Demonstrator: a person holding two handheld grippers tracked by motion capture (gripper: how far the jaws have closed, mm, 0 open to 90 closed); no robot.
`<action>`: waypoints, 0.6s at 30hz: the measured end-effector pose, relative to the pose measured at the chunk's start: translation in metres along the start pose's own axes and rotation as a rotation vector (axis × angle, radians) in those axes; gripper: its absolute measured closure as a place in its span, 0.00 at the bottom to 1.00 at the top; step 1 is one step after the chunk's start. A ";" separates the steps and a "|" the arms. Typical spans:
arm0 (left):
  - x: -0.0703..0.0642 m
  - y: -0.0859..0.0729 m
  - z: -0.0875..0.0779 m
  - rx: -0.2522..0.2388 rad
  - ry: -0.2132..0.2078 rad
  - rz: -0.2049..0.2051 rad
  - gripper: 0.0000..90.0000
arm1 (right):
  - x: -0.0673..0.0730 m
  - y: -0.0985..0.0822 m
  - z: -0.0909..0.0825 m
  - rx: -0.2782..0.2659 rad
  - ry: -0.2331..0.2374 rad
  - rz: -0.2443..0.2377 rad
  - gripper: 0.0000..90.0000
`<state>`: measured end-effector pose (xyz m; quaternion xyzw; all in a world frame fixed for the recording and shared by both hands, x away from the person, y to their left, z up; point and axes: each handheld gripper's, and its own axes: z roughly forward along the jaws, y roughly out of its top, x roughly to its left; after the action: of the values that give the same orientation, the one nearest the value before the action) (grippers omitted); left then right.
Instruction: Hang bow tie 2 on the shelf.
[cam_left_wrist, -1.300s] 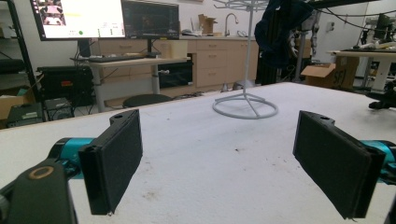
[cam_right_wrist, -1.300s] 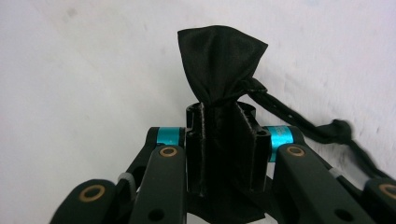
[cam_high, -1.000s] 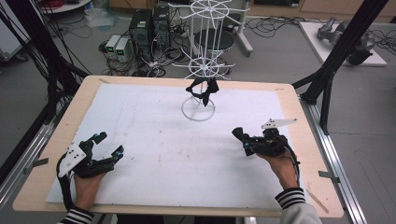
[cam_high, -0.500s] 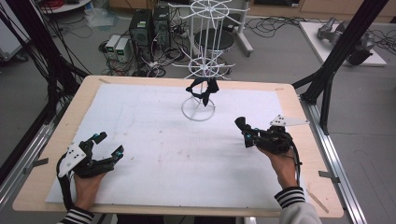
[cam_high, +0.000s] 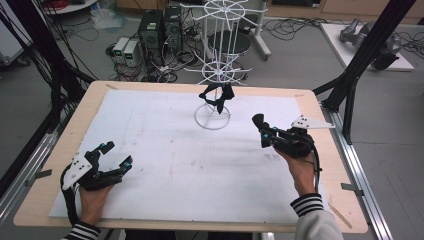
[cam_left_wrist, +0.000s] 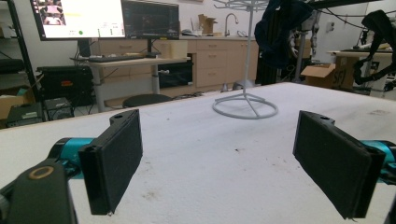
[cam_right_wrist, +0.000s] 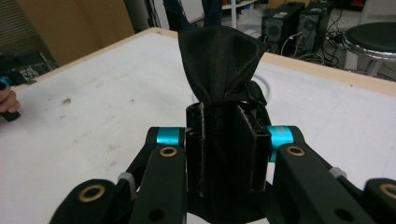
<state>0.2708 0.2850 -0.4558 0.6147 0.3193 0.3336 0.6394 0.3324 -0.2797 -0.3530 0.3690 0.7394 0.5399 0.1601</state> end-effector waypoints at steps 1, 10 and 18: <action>0.000 0.000 0.000 0.003 0.000 0.001 0.18 | 0.001 0.002 0.001 -0.004 0.002 0.000 0.83; 0.000 0.000 0.000 0.001 -0.001 -0.001 0.18 | 0.002 0.023 0.007 -0.043 -0.018 -0.021 0.83; 0.000 0.000 0.000 0.001 -0.002 -0.001 0.18 | 0.000 0.033 0.011 -0.068 -0.052 -0.023 0.83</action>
<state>0.2708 0.2853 -0.4558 0.6153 0.3191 0.3323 0.6396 0.3518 -0.2669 -0.3266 0.3689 0.7204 0.5530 0.1977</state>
